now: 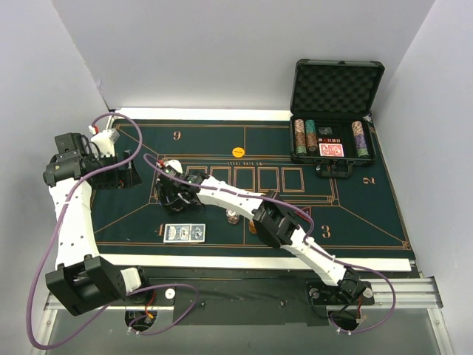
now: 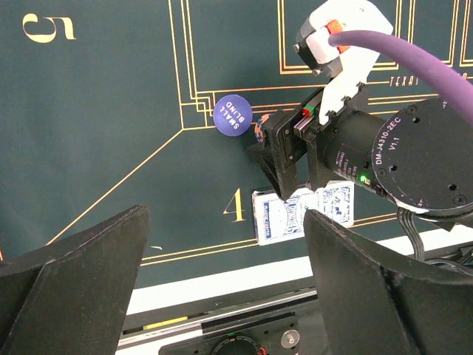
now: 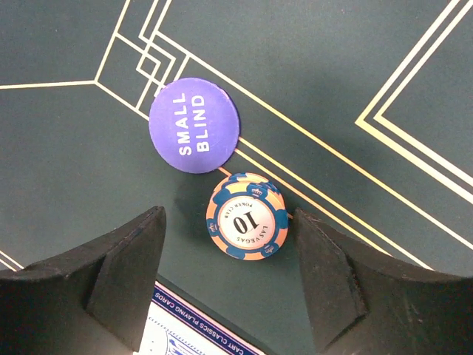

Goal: Distribute texas hold em gaming equipment

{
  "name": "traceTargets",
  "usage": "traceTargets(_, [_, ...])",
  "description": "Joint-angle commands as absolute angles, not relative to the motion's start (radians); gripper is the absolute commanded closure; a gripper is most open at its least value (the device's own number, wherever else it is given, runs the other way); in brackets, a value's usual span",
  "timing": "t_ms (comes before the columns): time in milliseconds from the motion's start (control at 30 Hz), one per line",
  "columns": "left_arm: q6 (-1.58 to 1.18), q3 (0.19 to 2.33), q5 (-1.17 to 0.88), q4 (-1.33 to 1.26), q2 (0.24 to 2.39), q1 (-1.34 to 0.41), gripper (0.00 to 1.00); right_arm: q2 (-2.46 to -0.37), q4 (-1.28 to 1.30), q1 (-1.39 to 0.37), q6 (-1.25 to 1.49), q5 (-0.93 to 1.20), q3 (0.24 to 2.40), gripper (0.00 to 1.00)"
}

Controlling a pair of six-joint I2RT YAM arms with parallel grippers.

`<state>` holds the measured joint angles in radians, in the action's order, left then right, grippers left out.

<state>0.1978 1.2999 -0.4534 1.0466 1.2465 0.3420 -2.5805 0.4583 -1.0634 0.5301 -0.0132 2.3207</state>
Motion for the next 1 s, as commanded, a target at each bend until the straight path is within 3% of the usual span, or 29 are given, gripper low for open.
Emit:
traceTargets(0, [0.224,1.296,-0.471,1.032,1.218,0.348,0.04,-2.537,0.485,-1.06,0.512,-0.063,2.306,0.33])
traceTargets(300, [0.247,1.31,-0.463,1.057,1.204,0.35,0.04,-2.223,0.525,-1.04,0.439,-0.169,2.131,0.24])
traceTargets(600, [0.281,1.296,-0.465,1.086,1.197,0.356,0.04,-1.881,0.537,-1.022,0.446,-0.314,1.628,0.1])
traceTargets(767, [0.278,1.278,-0.465,1.089,1.192,0.356,0.04,-1.813,0.505,-1.012,0.468,-0.312,1.459,0.08])
traceTargets(967, [0.262,1.275,-0.471,1.086,1.184,0.356,0.04,-1.838,0.486,-1.008,0.485,-0.299,1.434,0.06])
